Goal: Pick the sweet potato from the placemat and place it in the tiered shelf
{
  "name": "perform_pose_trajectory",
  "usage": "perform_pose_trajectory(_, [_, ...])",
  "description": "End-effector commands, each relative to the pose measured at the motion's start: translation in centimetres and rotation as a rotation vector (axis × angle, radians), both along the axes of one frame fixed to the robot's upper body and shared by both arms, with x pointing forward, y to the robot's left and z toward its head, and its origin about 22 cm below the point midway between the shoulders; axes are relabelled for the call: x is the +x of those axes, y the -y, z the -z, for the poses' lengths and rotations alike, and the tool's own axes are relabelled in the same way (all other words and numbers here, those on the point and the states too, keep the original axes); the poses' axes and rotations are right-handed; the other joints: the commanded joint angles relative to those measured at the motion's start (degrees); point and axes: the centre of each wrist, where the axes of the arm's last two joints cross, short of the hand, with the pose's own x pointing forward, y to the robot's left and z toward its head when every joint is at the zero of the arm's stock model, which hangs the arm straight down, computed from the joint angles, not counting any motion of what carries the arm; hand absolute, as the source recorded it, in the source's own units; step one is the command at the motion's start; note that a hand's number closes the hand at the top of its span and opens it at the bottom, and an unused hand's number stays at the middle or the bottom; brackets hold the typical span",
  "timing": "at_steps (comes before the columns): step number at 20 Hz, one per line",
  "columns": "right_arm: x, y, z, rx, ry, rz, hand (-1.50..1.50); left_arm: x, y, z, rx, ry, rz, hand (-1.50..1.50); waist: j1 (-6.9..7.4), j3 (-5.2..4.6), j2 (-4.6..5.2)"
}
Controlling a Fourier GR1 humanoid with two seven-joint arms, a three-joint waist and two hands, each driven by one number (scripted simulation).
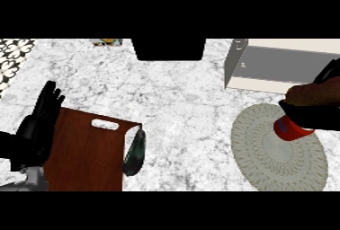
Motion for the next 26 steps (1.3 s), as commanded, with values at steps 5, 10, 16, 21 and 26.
perform_pose_trajectory(5, [3.4, 2.5, 0.2, 0.028, 0.044, 0.079, 1.5, 1.5, -0.3, -1.2, -0.026, 0.021, 0.012, 0.0, -0.01, -0.47, 0.27])
perform_pose_trajectory(10, [7.1, 6.0, 2.4, 0.053, 0.088, 0.081, 1.5, 1.1, 1.5, 0.2, -0.018, 0.026, 0.001, 0.0, 0.21, -0.45, 0.39])
perform_pose_trajectory(16, [10.4, 7.7, 4.8, 0.054, 0.126, 0.1, 1.5, 1.1, 0.5, -1.3, -0.042, 0.034, 0.014, 0.0, 0.43, -0.44, 0.44])
perform_pose_trajectory(21, [12.2, 8.6, 7.8, 0.045, 0.141, 0.096, 1.5, 1.4, 0.3, -1.2, -0.031, 0.022, 0.01, 0.0, 0.32, -0.44, 0.41])
perform_pose_trajectory(26, [14.3, 7.1, 9.4, 0.004, 0.122, 0.075, 1.5, 0.6, 1.5, -0.7, -0.014, 0.022, 0.018, 0.0, 0.58, -0.45, 0.43])
